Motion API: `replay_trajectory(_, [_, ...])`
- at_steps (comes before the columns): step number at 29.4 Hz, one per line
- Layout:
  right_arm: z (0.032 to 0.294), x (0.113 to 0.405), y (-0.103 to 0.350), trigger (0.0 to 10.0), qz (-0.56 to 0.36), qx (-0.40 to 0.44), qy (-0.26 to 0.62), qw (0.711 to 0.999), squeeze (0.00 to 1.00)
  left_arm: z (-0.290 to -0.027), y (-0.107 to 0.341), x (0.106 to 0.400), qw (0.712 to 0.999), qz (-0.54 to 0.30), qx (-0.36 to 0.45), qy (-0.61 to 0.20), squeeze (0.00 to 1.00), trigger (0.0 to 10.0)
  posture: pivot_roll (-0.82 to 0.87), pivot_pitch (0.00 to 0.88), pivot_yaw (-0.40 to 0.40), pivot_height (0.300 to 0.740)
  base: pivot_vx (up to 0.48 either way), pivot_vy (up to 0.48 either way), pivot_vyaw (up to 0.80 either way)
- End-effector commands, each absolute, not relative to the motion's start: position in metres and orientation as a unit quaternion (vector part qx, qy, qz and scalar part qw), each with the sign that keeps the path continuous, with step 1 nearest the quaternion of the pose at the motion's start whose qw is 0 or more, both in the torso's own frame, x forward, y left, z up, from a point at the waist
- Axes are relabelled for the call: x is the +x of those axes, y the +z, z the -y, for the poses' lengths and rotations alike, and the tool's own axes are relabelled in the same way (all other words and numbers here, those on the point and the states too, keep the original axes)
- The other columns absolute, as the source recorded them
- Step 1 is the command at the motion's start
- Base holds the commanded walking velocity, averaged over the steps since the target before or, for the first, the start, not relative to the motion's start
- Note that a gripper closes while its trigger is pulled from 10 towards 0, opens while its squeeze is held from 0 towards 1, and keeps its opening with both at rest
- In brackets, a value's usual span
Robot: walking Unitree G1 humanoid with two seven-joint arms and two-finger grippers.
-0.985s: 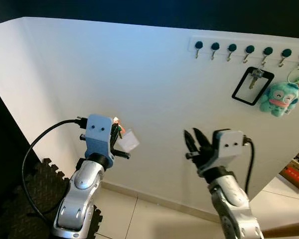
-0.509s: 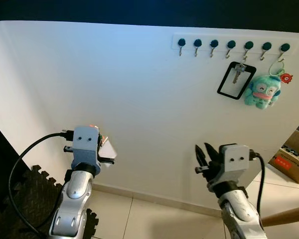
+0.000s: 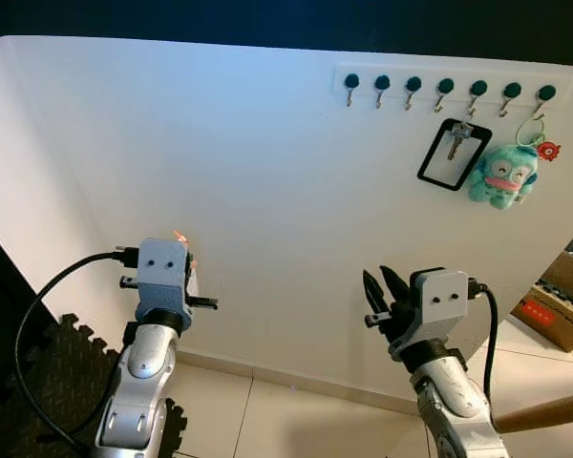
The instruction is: Hang keys on a hook
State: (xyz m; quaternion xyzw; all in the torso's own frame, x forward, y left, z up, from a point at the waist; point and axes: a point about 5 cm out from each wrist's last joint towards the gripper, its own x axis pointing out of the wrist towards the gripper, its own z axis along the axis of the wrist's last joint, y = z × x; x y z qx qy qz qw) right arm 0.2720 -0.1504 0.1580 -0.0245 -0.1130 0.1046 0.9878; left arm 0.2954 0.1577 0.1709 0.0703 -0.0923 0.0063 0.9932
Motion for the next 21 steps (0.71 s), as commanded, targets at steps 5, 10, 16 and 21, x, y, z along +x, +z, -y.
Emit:
replay_trajectory(5, [0.1498, 0.2719, 0.1574, 10.0, 0.111, -0.026, 0.105, 0.988, 0.00, -0.1600, 0.1682, 0.2969, 0.992, 0.089, 0.089, 0.003, 0.00, 10.0, -0.04, 0.122, 0.001, 0.740, 0.000, -0.480, 0.00])
replay_trajectory(10, [0.1489, 0.2717, 0.1563, 10.0, 0.109, -0.024, 0.105, 0.988, 0.00, -0.1593, 0.1681, 0.2973, 0.992, 0.088, 0.091, 0.001, 0.00, 10.0, -0.03, 0.124, 0.004, 0.740, 0.000, -0.480, 0.00])
replay_trajectory(16, [0.1481, 0.2716, 0.1555, 10.0, 0.107, -0.024, 0.105, 0.988, 0.00, -0.1595, 0.1666, 0.2977, 0.992, 0.085, 0.092, 0.001, 0.00, 10.0, -0.03, 0.126, 0.006, 0.740, 0.000, -0.475, 0.00])
replay_trajectory(21, [0.1487, 0.2713, 0.1552, 10.0, 0.106, -0.023, 0.105, 0.989, 0.00, -0.1591, 0.1657, 0.2977, 0.993, 0.081, 0.091, 0.001, 0.00, 10.0, -0.03, 0.130, 0.004, 0.740, 0.000, -0.343, 0.00])
